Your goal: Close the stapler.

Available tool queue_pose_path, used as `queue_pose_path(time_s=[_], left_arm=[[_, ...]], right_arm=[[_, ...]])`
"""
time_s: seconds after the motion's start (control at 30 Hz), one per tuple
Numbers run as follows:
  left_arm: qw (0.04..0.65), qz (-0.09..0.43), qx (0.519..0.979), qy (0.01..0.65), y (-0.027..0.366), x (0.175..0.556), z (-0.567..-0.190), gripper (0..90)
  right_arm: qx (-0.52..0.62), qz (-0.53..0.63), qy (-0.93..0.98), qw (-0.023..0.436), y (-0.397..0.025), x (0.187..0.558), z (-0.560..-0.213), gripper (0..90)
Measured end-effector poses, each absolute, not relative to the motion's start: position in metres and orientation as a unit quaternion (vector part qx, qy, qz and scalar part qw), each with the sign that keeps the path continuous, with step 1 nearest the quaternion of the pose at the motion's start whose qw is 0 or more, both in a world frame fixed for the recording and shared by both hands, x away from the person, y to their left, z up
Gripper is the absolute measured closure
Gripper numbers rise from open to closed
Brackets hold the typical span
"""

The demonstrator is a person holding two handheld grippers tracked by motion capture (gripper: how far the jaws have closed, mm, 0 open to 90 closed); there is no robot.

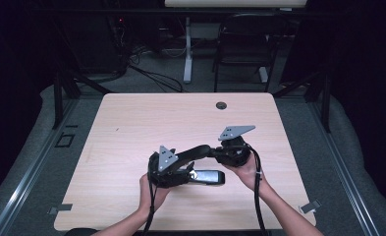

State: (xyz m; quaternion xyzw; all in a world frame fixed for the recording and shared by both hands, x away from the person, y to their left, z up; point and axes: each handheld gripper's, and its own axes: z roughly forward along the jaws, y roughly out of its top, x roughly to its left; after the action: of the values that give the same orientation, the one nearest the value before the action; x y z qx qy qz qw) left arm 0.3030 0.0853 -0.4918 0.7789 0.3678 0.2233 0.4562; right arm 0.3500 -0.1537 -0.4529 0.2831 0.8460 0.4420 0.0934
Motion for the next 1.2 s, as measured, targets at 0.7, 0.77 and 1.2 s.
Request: queue_pose_path(time_s=[0.7,0.77,1.2], left_arm=[[0.455,0.142,0.792,0.383,0.156,0.322,-0.481,7.7],[0.453,0.143,0.789,0.389,0.164,0.324,-0.483,7.0],[0.435,0.15,0.766,0.45,0.198,0.34,-0.489,3.4]], right_arm=[[0.303,0.421,0.85,0.088,-0.167,0.35,-0.465,90.0],[0.305,0.417,0.852,0.087,-0.169,0.349,-0.467,90.0],[0.322,0.401,0.854,0.077,-0.175,0.351,-0.477,90.0]])
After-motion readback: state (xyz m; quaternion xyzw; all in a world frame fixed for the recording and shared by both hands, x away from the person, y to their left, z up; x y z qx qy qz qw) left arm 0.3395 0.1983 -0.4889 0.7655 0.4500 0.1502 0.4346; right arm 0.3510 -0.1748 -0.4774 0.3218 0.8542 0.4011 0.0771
